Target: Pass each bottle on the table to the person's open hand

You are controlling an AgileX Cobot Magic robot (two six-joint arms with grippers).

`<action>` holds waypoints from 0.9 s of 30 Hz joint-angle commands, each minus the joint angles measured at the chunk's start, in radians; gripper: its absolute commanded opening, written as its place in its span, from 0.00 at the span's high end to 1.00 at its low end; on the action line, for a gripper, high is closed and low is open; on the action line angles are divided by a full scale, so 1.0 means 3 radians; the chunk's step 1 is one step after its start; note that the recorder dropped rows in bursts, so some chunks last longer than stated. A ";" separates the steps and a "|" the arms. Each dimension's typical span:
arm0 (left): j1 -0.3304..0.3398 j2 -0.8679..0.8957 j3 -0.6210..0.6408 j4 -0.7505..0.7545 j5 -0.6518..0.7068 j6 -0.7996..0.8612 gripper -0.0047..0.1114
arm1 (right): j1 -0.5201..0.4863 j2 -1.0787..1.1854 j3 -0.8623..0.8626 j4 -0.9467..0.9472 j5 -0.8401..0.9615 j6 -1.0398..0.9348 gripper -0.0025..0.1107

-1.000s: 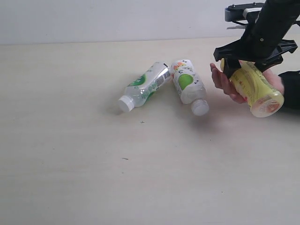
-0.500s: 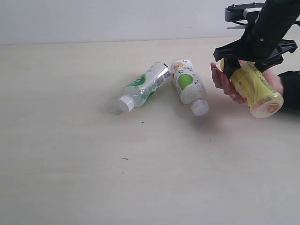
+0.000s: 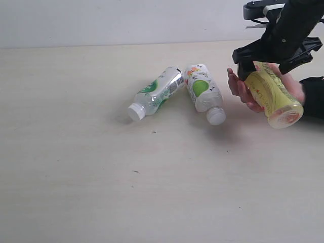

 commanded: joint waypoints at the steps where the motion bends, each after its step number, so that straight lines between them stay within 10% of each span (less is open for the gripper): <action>1: -0.0012 -0.0018 0.0002 -0.0011 -0.0005 0.0003 0.96 | -0.0014 -0.0243 -0.0019 -0.0066 -0.0154 -0.0084 0.18; 8: -0.0012 -0.0018 0.0002 -0.0011 -0.0005 0.0003 0.96 | -0.0014 -0.0956 0.0050 0.0308 -0.0157 -0.0407 0.25; 15: -0.0012 -0.0018 0.0002 -0.0011 -0.0005 0.0003 0.96 | -0.0014 -0.2468 0.1459 0.0772 -0.1104 -0.0531 0.97; 27: -0.0012 -0.0018 0.0002 -0.0011 -0.0005 0.0003 0.96 | -0.0014 -0.6126 0.3883 0.1578 -0.1909 -0.0712 0.97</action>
